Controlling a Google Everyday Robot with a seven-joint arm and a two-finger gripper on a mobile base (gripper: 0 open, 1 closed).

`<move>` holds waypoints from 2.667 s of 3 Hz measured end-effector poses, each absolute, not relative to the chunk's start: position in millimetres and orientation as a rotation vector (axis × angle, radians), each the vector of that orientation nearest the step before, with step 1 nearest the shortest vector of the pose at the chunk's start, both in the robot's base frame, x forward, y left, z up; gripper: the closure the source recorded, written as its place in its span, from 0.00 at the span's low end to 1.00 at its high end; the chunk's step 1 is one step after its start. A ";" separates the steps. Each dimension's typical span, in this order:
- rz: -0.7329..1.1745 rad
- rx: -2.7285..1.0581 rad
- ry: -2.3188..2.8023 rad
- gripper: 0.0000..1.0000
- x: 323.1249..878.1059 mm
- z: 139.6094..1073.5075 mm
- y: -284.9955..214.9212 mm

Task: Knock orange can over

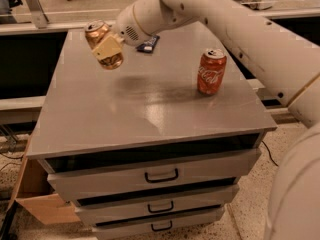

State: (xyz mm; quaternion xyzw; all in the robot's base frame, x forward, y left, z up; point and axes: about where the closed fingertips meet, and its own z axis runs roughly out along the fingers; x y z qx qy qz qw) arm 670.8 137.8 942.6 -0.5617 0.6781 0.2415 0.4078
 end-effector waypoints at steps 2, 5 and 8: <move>0.296 -1.744 1.894 1.00 667.6 918.8 91.1; 0.066 -2.094 2.004 0.59 645.7 874.0 79.2; 0.097 -2.135 1.964 0.00 638.4 870.9 88.9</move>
Offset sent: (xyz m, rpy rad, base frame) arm -0.0204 -0.0809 -0.0462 -0.7109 0.0678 0.1159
